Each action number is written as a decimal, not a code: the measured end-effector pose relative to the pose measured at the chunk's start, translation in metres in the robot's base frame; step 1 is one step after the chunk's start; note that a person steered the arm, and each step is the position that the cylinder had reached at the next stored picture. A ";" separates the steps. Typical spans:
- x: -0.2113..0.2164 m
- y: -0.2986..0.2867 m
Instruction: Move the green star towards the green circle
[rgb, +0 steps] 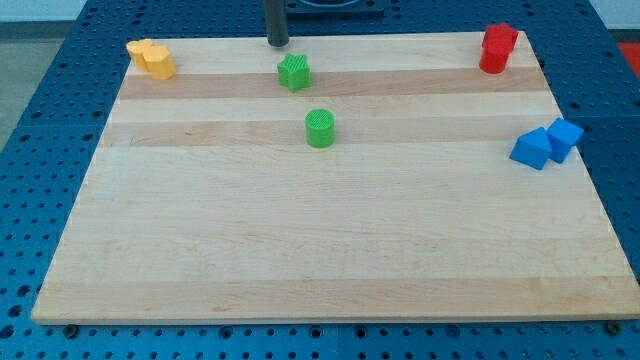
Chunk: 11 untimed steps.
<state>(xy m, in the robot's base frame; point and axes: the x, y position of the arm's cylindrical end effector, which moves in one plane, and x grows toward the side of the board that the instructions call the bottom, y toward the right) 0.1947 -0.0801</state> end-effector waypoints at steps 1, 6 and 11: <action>0.000 0.012; 0.115 0.009; 0.162 -0.021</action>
